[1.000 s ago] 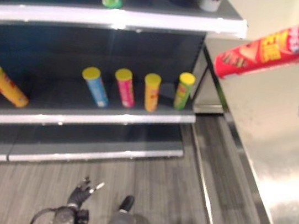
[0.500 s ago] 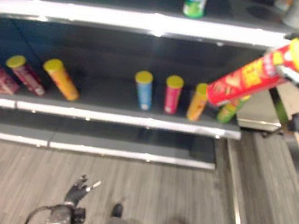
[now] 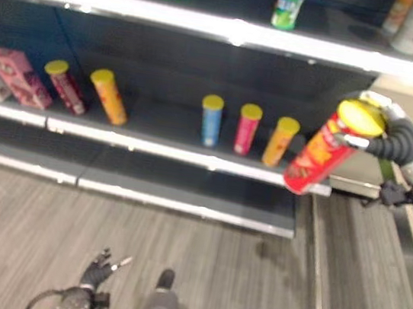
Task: Put the goods on the table back onto the shelves and tidy them up.
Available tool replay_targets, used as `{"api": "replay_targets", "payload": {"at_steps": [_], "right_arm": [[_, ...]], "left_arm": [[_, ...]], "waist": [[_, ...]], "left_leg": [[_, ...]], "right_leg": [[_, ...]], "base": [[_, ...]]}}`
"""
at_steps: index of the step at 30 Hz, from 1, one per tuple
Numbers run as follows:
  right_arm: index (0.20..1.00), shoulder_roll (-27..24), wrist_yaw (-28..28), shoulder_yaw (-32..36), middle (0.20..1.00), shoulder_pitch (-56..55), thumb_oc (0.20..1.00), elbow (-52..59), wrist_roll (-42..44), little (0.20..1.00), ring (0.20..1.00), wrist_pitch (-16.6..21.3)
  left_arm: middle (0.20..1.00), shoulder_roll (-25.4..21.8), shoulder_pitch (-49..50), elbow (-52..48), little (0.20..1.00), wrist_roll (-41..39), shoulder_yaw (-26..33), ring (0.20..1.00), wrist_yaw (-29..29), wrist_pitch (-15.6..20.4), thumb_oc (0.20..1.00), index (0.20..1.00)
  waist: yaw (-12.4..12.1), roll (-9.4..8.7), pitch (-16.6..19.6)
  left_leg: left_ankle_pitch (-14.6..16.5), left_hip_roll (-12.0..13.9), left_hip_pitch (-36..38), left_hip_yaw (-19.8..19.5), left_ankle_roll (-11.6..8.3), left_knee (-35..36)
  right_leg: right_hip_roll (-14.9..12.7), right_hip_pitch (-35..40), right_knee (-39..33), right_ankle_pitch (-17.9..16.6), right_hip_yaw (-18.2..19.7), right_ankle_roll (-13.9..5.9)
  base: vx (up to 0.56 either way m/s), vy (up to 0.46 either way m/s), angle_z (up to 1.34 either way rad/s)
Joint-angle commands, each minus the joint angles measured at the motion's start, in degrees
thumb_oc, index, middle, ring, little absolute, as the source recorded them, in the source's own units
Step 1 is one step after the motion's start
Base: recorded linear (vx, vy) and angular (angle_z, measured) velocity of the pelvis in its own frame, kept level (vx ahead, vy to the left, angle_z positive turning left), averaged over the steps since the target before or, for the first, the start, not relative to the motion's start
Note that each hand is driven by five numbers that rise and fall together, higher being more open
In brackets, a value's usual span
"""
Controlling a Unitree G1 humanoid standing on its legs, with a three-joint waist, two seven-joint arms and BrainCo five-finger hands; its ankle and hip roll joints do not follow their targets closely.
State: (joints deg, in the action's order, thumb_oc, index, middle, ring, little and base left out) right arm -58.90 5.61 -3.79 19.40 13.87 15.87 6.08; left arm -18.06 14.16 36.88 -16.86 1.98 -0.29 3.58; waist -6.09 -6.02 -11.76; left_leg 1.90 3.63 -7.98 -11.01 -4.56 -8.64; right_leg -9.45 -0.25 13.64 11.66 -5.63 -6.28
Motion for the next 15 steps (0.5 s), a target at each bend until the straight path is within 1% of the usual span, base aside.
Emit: {"api": "replay_targets", "payload": {"at_steps": [1, 2, 3, 5, 6, 7, 8, 9, 10, 11, 12, 13, 14, 15], "right_arm": [[0.200, -2.71, -0.24, -1.64, 0.200, 10.29, 0.200, 1.23, 2.21, 0.200, 0.200, 3.46], [0.200, -2.91, 0.09, -2.54, 0.200, 10.77, 0.200, 1.47, 2.07, 0.200, 0.200, 3.11], [0.200, -2.77, 0.38, -2.96, 0.200, 10.81, 0.200, 2.12, 2.12, 0.200, 0.200, 2.69], [0.200, -2.76, 0.39, -2.94, 0.200, 10.76, 0.200, 2.15, 2.12, 0.200, 0.200, 2.68], [0.200, -2.12, 0.53, -3.23, 0.200, 10.37, 0.200, 2.04, 2.65, 0.200, 0.200, 2.67], [0.200, -2.16, 0.38, -3.23, 0.200, 10.33, 0.200, 2.01, 2.56, 0.200, 0.200, 2.64], [0.200, -2.15, 0.06, -2.69, 0.200, 9.75, 0.200, 1.92, 2.29, 0.200, 0.200, 2.60], [0.200, -1.97, -0.57, -1.78, 0.200, 8.97, 0.200, 1.70, 1.92, 0.200, 0.200, 2.67], [0.200, -2.00, -0.86, -0.61, 0.200, 7.75, 0.200, 1.86, 1.43, 0.200, 0.200, 2.41], [0.200, -1.66, -1.07, -0.21, 0.200, 7.21, 0.200, 1.69, 0.94, 0.200, 0.200, 2.18], [0.200, -1.67, -1.08, -0.10, 0.200, 7.06, 0.200, 1.76, 0.92, 0.200, 0.200, 2.15], [0.200, -0.88, -1.48, 1.08, 0.200, 5.72, 0.200, 1.79, -0.32, 0.200, 0.200, 1.95], [0.200, 0.42, -1.39, 2.28, 0.200, 3.92, 0.200, 1.82, -2.32, 0.200, 0.200, 1.33], [0.200, 0.51, -1.38, 2.48, 0.200, 3.70, 0.200, 1.94, -2.36, 0.200, 0.200, 1.29]], "left_arm": [[1.000, -1.84, -0.01, -3.00, 1.000, -0.04, 0.46, 1.000, 0.40, 1.89, 1.000, 1.000], [1.000, -1.58, 0.33, -3.24, 1.000, -0.43, 0.66, 1.000, 0.41, 1.77, 1.000, 1.000], [1.000, -1.28, 1.15, -3.42, 1.000, -0.69, 1.06, 1.000, 0.38, 1.62, 1.000, 1.000], [1.000, -1.29, 1.18, -3.43, 1.000, -0.68, 1.05, 1.000, 0.38, 1.62, 1.000, 1.000], [1.000, -1.78, 1.40, -3.02, 1.000, -0.24, 0.82, 1.000, 0.55, 1.67, 1.000, 1.000], [1.000, -2.06, 1.52, -3.27, 1.000, -0.22, 0.87, 1.000, 0.69, 1.61, 1.000, 1.000], [1.000, -2.17, 1.42, -3.32, 1.000, -0.13, 0.78, 1.000, 0.95, 1.66, 1.000, 1.000], [1.000, -2.45, 0.95, -3.22, 1.000, 0.12, 0.61, 1.000, 1.22, 1.62, 1.000, 1.000], [1.000, -2.49, 0.93, -3.50, 1.000, 0.15, 0.32, 1.000, 1.21, 1.67, 1.000, 1.000], [1.000, -2.49, 0.83, -3.40, 1.000, 0.30, 0.12, 1.000, 1.22, 1.74, 1.000, 1.000], [1.000, -2.51, 0.83, -3.39, 1.000, 0.30, 0.07, 1.000, 1.22, 1.75, 1.000, 1.000], [1.000, -2.47, 0.29, -3.40, 1.000, 0.90, -0.54, 1.000, 1.39, 1.94, 1.000, 1.000], [1.000, -3.22, -0.31, -4.06, 1.000, 1.70, -1.23, 1.000, 1.09, 1.80, 1.000, 1.000], [1.000, -3.33, -0.31, -4.07, 1.000, 1.69, -1.27, 1.000, 1.08, 1.79, 1.000, 1.000]], "waist": [[-1.39, -0.31, -0.53], [-1.38, 0.07, -0.59], [-1.38, 0.28, -0.15], [-1.46, 0.27, -0.15], [-1.60, 0.15, 0.32], [-1.58, 0.35, 0.72], [-1.20, 0.70, 1.34], [-0.85, 1.04, 1.65], [-0.63, 1.48, 2.00], [-0.45, 2.24, 2.73], [-0.58, 2.27, 2.71], [-0.14, 2.90, 3.46], [0.49, 2.71, 3.52], [0.38, 2.44, 3.55]], "left_leg": [[5.86, -2.38, 1.28, 3.38, -1.51, -7.49], [5.24, -0.70, 0.97, 4.06, -1.81, -7.16], [3.57, 2.64, 1.22, 4.46, -2.21, -4.22], [3.47, 2.70, 1.41, 4.54, -2.26, -3.94], [-0.72, 7.09, -0.05, 2.99, -3.09, 0.37], [-2.38, 8.19, -0.25, 1.60, -3.35, 3.33], [-3.68, 9.57, 0.21, 0.28, -4.05, 7.69], [-4.51, 10.25, -0.55, 0.05, -4.69, 9.36], [-5.07, 10.42, -0.78, -0.06, -5.16, 10.30], [-4.74, 10.49, 0.28, -0.50, -5.72, 11.96], [-4.83, 10.59, 0.49, -0.39, -5.74, 12.21], [-4.25, 9.93, 1.03, -0.96, -5.94, 12.24], [-2.08, 7.52, 0.74, 0.07, -5.38, 9.31], [-1.89, 7.21, 0.54, 0.16, -5.24, 8.91]], "right_leg": [[3.60, 3.87, -13.12, -6.89, -5.42, -0.62], [3.45, 4.47, -13.66, -6.71, -5.78, -0.81], [2.76, 4.99, -14.24, -6.50, -5.76, -1.37], [2.80, 5.01, -14.23, -6.49, -5.69, -1.33], [1.30, 4.56, -14.24, -6.20, -5.25, -2.32], [1.36, 4.56, -14.43, -5.76, -5.00, -2.46], [1.09, 4.84, -15.09, -5.55, -4.58, -2.91], [0.31, 5.25, -15.58, -5.48, -4.82, -3.49], [-0.45, 5.58, -15.78, -5.58, -4.93, -3.89], [-1.25, 5.57, -15.65, -6.00, -4.70, -4.34], [-1.20, 5.61, -15.67, -6.01, -4.62, -4.33], [-2.71, 5.69, -15.79, -6.88, -4.93, -5.26], [-6.99, 5.43, -14.84, -9.64, -5.33, -7.01], [-7.29, 5.37, -14.86, -9.67, -5.25, -7.15]], "base": [[-0.01, 0.104, 0.18], [0.02, 0.237, 0.69], [0.04, 0.186, 0.57], [0.03, 0.160, 0.12], [0.06, 0.261, -0.02], [0.10, 0.370, 0.07], [0.11, 0.298, 0.01], [0.10, 0.375, 0.05], [0.09, 0.414, 0.11], [0.06, 0.290, 0.22], [0.07, 0.316, 0.08], [0.05, 0.500, -0.09], [0.05, 0.509, -0.19], [0.02, 0.481, -0.04]]}}
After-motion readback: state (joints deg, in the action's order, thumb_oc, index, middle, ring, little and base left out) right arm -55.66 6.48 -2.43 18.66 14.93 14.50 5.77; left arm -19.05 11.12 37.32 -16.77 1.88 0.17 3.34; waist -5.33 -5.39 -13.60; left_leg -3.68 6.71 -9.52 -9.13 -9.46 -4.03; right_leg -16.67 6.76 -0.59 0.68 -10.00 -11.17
